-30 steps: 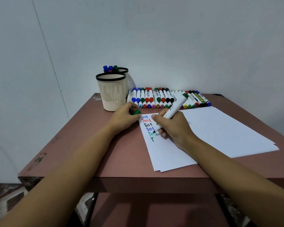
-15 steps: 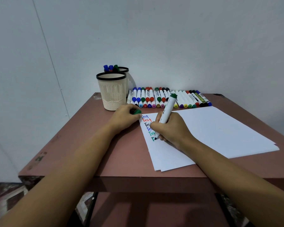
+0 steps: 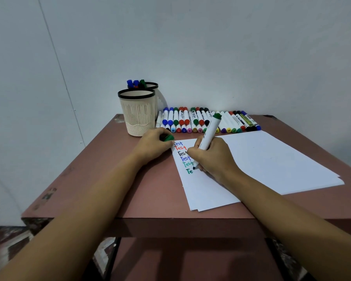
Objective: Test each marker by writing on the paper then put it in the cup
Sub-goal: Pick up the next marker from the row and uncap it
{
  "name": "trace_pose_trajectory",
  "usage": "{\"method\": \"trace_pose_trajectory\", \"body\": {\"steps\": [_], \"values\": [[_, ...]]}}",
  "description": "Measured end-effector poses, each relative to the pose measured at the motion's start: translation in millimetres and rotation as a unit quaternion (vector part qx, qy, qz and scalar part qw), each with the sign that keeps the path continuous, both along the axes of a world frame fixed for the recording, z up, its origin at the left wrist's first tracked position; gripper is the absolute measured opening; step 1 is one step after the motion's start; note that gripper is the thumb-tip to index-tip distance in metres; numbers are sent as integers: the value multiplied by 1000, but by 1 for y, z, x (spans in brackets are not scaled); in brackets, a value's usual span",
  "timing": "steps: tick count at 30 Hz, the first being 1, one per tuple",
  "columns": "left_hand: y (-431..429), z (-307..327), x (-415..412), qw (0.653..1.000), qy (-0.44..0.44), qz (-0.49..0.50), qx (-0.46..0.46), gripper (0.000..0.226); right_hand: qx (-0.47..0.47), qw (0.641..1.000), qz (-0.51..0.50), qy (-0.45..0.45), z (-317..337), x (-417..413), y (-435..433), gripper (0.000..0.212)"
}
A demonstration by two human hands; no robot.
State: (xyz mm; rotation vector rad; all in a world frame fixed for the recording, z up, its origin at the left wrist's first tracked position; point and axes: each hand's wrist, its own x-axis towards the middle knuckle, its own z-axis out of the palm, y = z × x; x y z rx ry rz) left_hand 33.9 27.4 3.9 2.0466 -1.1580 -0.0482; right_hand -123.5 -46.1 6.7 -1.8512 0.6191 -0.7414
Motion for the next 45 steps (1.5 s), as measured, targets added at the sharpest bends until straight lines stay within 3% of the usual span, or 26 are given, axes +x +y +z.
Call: {"method": "trace_pose_trajectory", "body": {"steps": [12, 17, 26, 36, 42, 45], "values": [[0, 1, -1, 1000, -4, 5, 3, 25, -34, 999, 2, 33, 1, 0, 1, 21], [0, 1, -2, 1000, -4, 6, 3, 26, -1, 1000, -4, 0, 0, -1, 1, 20], [2, 2, -3, 1000, 0, 1, 7, 26, -54, 998, -25, 22, 2, -2, 2, 21], [1, 1, -1, 1000, -2, 5, 12, 26, -11, 1000, -23, 4, 2, -1, 1, 21], [0, 1, 0, 1000, -3, -1, 15, 27, -70, 997, -33, 23, 2, -1, 2, 23], [0, 1, -1, 1000, -8, -2, 8, 27, -27, 999, -34, -3, 1, 0, -2, 24]]}}
